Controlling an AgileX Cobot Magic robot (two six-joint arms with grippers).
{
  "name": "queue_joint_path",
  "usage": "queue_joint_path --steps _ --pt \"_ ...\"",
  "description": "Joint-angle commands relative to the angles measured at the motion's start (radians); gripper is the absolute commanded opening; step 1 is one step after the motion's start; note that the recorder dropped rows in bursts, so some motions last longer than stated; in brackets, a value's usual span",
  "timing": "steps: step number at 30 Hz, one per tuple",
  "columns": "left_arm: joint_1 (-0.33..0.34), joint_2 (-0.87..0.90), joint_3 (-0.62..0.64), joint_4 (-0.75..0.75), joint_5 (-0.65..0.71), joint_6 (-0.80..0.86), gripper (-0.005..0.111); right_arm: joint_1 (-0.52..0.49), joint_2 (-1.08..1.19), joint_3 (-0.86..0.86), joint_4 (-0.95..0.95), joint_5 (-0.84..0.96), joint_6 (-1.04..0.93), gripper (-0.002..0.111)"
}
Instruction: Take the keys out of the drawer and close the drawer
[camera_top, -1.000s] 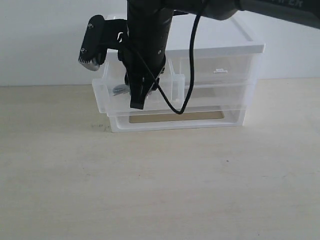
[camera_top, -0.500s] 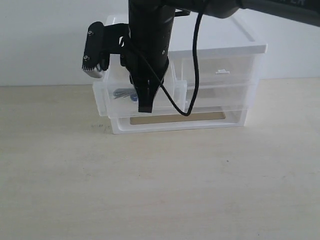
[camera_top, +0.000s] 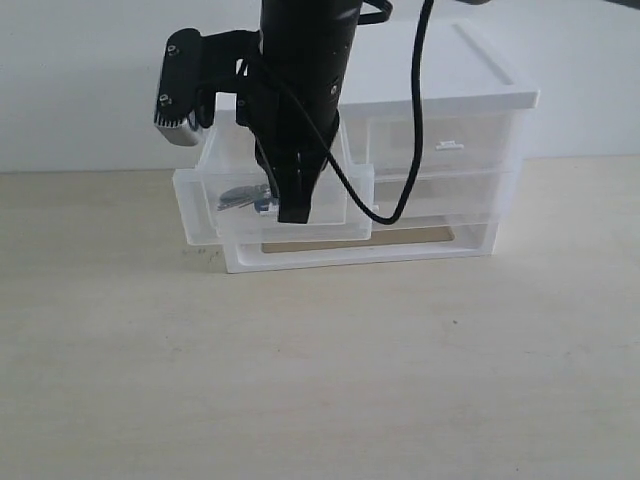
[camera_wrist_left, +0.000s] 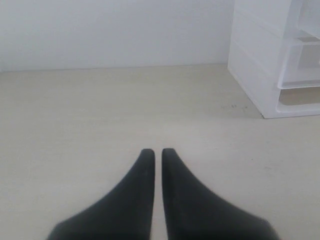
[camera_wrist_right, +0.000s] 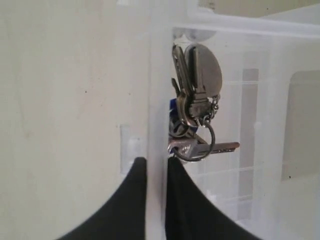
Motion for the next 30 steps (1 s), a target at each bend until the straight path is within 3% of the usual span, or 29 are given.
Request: queue_joint_path --steps 1,6,11,17,23,30 --pt "0.002 -0.003 0.004 -0.002 0.002 -0.01 0.004 -0.001 -0.016 -0.005 0.047 0.0 0.045 0.0" --pt "0.002 -0.003 0.004 -0.002 0.002 -0.01 0.004 -0.001 0.008 -0.005 -0.05 0.0 0.146 0.006" --pt "0.002 -0.003 0.004 -0.002 0.002 -0.01 0.004 -0.001 0.006 -0.005 -0.09 0.0 0.16 0.044" --pt "0.002 -0.003 0.004 -0.002 0.002 -0.01 0.004 -0.001 -0.081 -0.005 0.019 0.0 0.156 0.045" --pt "0.002 -0.003 0.004 -0.002 0.002 -0.01 0.004 -0.014 -0.082 -0.005 -0.095 -0.22 0.641 0.045" --pt "0.002 -0.003 0.004 -0.002 0.002 -0.01 0.004 -0.065 0.023 -0.005 0.024 -0.189 0.69 0.045"
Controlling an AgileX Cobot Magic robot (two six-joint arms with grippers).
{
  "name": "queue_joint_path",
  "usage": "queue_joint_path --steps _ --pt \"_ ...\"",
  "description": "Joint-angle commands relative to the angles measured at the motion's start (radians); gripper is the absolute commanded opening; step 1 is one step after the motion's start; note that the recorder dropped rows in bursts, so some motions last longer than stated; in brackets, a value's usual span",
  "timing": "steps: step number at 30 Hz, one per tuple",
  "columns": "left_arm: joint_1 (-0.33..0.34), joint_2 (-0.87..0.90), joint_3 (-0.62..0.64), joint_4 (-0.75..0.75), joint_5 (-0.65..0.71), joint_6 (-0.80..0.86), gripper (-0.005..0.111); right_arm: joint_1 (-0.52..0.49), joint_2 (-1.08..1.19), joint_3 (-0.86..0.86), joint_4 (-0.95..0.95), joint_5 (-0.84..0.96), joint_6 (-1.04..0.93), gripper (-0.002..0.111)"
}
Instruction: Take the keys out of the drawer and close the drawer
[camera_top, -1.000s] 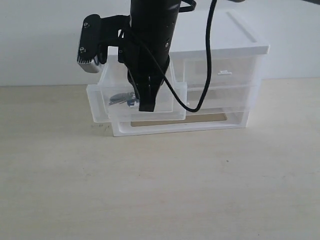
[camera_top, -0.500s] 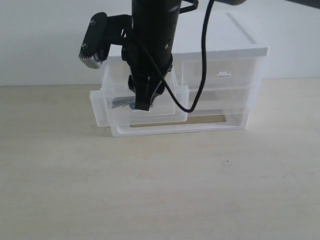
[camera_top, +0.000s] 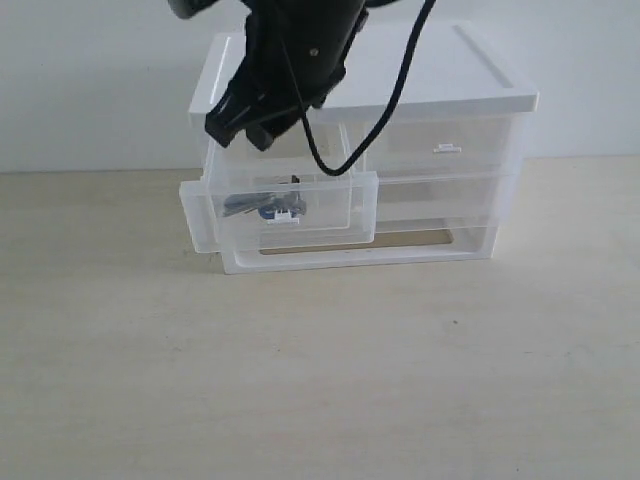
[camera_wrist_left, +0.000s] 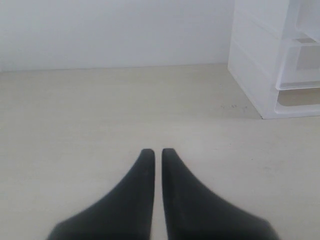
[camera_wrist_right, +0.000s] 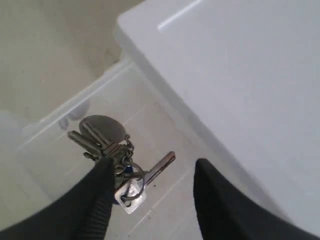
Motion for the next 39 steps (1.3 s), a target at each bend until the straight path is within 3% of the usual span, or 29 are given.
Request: queue_joint_path --steps 1,23,26,30,39 --pt "0.002 -0.003 0.004 -0.002 0.002 -0.01 0.004 -0.035 0.057 -0.003 0.082 0.002 0.026 0.045" --pt "0.002 -0.003 0.004 -0.002 0.002 -0.01 0.004 -0.074 0.172 -0.01 0.188 0.007 -0.017 0.044" --pt "0.002 -0.003 0.004 -0.002 0.002 -0.01 0.004 -0.074 0.172 -0.021 0.188 -0.002 -0.033 0.033" --pt "0.002 -0.003 0.004 -0.002 0.002 -0.01 0.004 -0.074 0.172 -0.043 0.19 -0.002 -0.083 0.001" --pt "0.002 -0.003 0.004 -0.002 0.002 -0.01 0.004 -0.074 0.166 -0.15 0.161 0.07 -0.095 0.0"
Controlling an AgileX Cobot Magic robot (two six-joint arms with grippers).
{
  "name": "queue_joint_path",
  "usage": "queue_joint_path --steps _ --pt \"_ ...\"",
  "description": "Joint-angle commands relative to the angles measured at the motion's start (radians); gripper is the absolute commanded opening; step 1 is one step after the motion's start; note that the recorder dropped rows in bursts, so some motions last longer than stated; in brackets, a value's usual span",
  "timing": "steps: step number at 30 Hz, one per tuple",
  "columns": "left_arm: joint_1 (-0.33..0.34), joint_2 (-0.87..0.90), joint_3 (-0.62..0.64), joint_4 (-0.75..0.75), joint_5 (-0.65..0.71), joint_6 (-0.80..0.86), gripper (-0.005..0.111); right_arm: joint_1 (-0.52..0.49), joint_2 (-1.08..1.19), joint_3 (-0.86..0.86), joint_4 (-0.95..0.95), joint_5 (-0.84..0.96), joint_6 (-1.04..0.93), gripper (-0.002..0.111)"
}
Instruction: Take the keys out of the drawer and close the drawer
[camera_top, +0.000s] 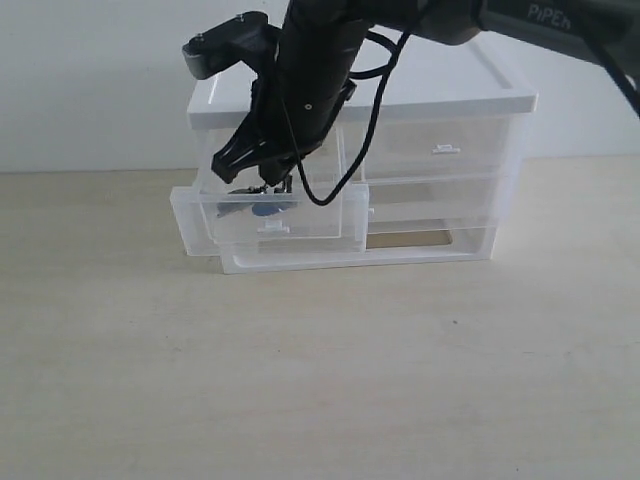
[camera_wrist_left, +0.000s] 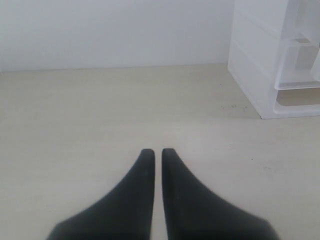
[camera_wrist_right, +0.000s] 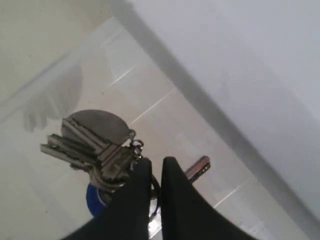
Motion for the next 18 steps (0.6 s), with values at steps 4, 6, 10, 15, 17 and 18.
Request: queue_joint_path --steps 4,6,10,15,17,18 --pt "0.002 -0.003 0.004 -0.002 0.002 -0.01 0.004 0.0 -0.022 -0.09 -0.03 0.068 -0.009 0.0" --pt "0.002 -0.003 0.004 -0.002 0.002 -0.01 0.004 0.0 -0.037 -0.09 -0.03 0.079 -0.01 0.0" --pt "0.002 -0.003 0.004 -0.002 0.002 -0.01 0.004 0.0 -0.039 -0.09 -0.02 0.106 -0.01 0.002" --pt "0.002 -0.003 0.004 -0.002 0.002 -0.01 0.004 0.0 -0.007 -0.09 -0.017 0.1 -0.002 0.041" --pt "0.002 -0.003 0.004 -0.002 0.002 -0.01 0.004 0.0 0.009 -0.09 -0.017 0.102 0.007 0.052" --pt "0.002 -0.003 0.004 -0.002 0.002 -0.01 0.004 0.0 0.013 -0.09 -0.019 0.105 0.008 0.051"
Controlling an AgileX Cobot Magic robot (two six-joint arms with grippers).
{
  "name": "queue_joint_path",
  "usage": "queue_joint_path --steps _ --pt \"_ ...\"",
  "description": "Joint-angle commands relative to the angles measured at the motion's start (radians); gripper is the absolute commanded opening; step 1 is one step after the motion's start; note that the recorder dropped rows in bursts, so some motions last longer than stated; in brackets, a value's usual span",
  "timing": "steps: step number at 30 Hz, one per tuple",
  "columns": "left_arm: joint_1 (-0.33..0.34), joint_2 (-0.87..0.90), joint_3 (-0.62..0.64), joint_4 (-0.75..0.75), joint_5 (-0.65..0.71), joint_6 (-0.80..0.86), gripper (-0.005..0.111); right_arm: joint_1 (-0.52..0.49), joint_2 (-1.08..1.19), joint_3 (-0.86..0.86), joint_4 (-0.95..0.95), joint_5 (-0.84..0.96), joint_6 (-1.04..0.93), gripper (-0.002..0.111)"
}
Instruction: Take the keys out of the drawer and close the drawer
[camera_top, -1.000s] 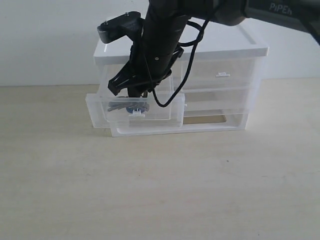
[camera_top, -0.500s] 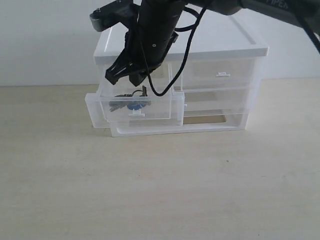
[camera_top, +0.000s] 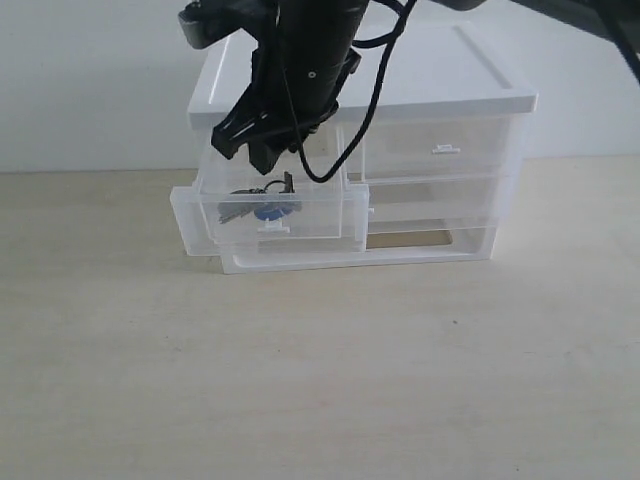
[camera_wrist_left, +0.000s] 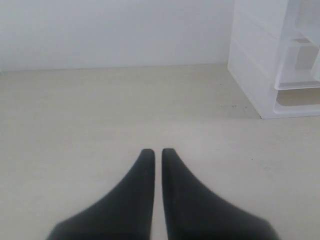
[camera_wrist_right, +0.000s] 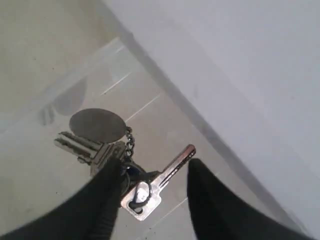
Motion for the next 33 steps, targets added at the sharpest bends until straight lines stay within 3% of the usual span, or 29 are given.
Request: queue_joint_path --steps 1,4,14,17,19,26,33 --pt "0.002 -0.003 0.004 -0.002 0.002 -0.01 0.004 0.0 0.029 -0.005 -0.004 0.008 0.009 0.049" --pt "0.002 -0.003 0.004 -0.002 0.002 -0.01 0.004 0.0 0.046 -0.005 -0.004 0.008 0.009 0.04" --pt "0.002 -0.003 0.004 -0.002 0.002 -0.01 0.004 0.0 0.066 -0.005 -0.028 0.052 0.005 0.036" --pt "0.002 -0.003 0.004 -0.002 0.002 -0.01 0.004 0.0 0.066 -0.005 -0.028 0.049 -0.025 0.02" --pt "0.002 -0.003 0.004 -0.002 0.002 -0.01 0.004 0.0 0.066 -0.005 -0.028 0.043 -0.046 0.001" --pt "0.002 -0.003 0.004 -0.002 0.002 -0.01 0.004 0.0 0.066 -0.05 -0.212 0.002 0.019 0.0" --pt "0.002 -0.003 0.004 -0.002 0.002 -0.01 0.004 0.006 0.045 -0.089 -0.168 0.002 0.013 0.0"
